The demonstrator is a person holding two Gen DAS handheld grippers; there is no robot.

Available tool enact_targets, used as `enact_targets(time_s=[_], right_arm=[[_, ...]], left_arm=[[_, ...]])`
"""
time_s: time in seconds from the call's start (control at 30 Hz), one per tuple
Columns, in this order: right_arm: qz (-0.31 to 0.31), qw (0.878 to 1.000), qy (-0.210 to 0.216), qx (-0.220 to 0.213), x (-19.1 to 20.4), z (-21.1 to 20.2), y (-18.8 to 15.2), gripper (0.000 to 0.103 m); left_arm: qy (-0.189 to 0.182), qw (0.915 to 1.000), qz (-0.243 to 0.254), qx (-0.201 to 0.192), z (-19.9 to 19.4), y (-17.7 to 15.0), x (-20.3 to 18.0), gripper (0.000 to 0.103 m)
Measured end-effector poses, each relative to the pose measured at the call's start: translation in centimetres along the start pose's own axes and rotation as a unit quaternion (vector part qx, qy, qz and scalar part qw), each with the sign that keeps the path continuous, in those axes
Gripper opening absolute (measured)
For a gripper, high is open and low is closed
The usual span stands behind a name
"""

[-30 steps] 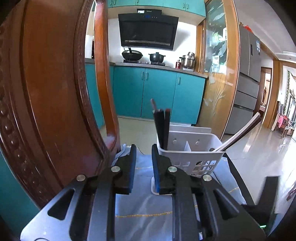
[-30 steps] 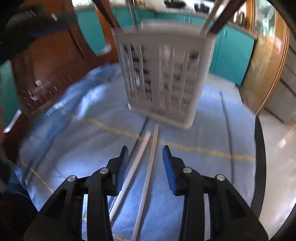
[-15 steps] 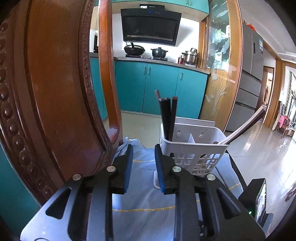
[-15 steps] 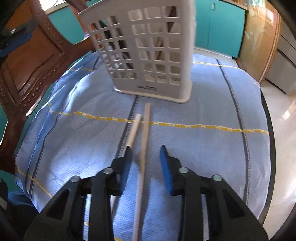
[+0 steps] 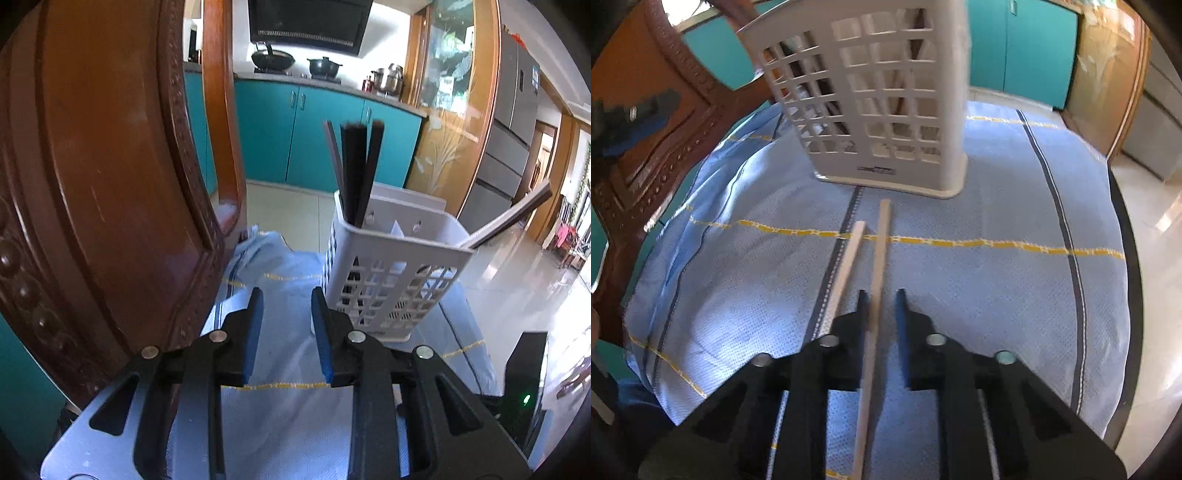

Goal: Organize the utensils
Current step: 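Grasp a light chopstick with the left tool while the right tool grasps another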

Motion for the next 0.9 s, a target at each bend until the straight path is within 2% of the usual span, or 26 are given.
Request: enact_targets(time_s=[0.03,0.1,0.33,0.4,0.5,0.77,0.9], right_arm=[[0.008,1.0,0.006,0.001,-0.4,-0.1,0.0,0.012],[0.011,1.0,-0.008,-0.002,-0.7,-0.2,-0.1,0.013],[-0.016,0.999,-0.033,-0.004,0.0,-0.2,-0.3,0.015],[-0.012,1.0,-0.026,0.0,-0.5,-0.4,-0.3,0.009],[0.002,1.0,-0.029,-0.004,-1.5,-1.0,-0.4,0.008],[0.045,0.998,-0.036,-0.024,-3.6,-2.0,-0.3,0.007],[0.056,0.997,-0.032,-0.033,-4.0,-2.4,0.0,0.012]], left_arm=[[0.0,1.0,0.002,0.005,0.2,-0.1,0.0,0.028],[-0.002,0.9998,0.003,0.02,0.7,-0.3,-0.1,0.028],[-0.025,0.9964,0.021,0.079,2.5,-2.2,-1.2,0.032],[-0.034,0.9944,0.027,0.096,3.0,-2.7,-1.7,0.032],[-0.049,0.9906,0.034,0.123,3.9,-3.6,-2.6,0.032],[-0.044,0.9883,0.069,0.129,4.2,-4.9,-4.8,0.032],[-0.044,0.9863,0.082,0.136,4.3,-5.5,-5.8,0.032]])
Point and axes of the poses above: each gripper's, at about its wrist camera, not at the fingertips, and z roughly the way its jaws point, x to its left, y to its top, the point moved 1 cm from there along z, roughly the way its jaws point
